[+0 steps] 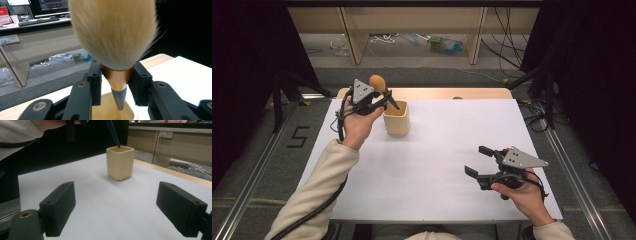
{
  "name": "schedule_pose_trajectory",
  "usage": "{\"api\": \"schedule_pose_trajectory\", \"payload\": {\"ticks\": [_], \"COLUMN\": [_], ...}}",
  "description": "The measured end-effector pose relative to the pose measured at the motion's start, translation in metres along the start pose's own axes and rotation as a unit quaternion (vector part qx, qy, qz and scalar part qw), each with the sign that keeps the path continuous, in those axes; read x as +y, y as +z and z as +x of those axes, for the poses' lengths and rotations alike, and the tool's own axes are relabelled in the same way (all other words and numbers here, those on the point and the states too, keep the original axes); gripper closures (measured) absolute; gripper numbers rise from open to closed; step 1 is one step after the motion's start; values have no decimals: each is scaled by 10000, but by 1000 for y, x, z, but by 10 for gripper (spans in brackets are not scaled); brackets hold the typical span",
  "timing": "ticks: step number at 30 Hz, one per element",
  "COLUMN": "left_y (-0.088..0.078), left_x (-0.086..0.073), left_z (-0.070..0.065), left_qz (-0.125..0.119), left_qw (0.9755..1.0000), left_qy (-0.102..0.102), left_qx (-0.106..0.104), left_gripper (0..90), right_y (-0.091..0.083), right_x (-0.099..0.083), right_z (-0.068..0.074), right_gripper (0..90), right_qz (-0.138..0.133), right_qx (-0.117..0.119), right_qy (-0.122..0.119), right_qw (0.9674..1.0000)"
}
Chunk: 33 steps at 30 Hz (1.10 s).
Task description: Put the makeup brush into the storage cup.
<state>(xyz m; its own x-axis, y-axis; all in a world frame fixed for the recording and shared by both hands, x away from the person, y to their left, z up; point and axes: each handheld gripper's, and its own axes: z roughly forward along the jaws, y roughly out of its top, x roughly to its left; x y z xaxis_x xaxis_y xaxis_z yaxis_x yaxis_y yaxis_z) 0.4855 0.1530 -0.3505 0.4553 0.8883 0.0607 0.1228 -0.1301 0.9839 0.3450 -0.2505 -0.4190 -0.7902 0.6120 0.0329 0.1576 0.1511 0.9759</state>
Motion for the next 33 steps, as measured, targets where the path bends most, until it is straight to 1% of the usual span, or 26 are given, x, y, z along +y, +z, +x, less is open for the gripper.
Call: {"api": "schedule_pose_trajectory", "payload": {"ticks": [5, 7, 9, 10, 12, 19, 20, 22, 24, 25, 26, 33], "left_y": [1, 2, 3, 3, 3, 6, 6, 7, 7, 7, 7, 9], "left_x": [-1, -1, -2, -2, -2, -3, -4, -4, -4, -4, -4, -6], "left_z": [0, 1, 1, 1, 1, 1, 2, 2, 2, 2, 2, 2], "left_qz": [24, 22, 24, 28, 31, 58, 69, 75, 70, 64, 64, 75], "left_qw": [10000, 10000, 10000, 10000, 10000, 10000, 10000, 10000, 10000, 10000, 10000, 10000], "left_qy": [-4, 13, -13, -17, -1, 17, 36, 31, 31, 26, 27, 40], "left_qx": [23, 18, 19, 23, 26, 27, 28, 39, 33, 37, 37, 45], "left_gripper": [654, 654, 654, 654, 654, 654, 654, 654, 654, 654, 654, 654], "right_y": [0, 1, 0, 0, 0, 0, 0, 0, 0, 1, 0, 1], "right_x": [0, 0, 0, 0, 0, 0, 0, 0, 0, 0, 0, 0], "right_z": [0, 0, 0, 0, 0, 0, 0, 0, 0, 0, 0, 0], "right_gripper": [166, 166, 166, 167, 166, 166, 166, 166, 166, 166, 166, 166], "right_qz": [20, -29, 27, -6, -13, 31, -14, -7, -1, -40, -10, -34], "right_qx": [30, 38, 26, 5, 55, 47, 53, 6, 23, 46, 52, 47], "right_qy": [-9, 0, -14, -12, -15, -7, 4, 0, 2, 8, 1, 7], "right_qw": [10000, 10000, 10000, 10000, 10000, 10000, 10000, 10000, 10000, 10000, 10000, 10000]}}
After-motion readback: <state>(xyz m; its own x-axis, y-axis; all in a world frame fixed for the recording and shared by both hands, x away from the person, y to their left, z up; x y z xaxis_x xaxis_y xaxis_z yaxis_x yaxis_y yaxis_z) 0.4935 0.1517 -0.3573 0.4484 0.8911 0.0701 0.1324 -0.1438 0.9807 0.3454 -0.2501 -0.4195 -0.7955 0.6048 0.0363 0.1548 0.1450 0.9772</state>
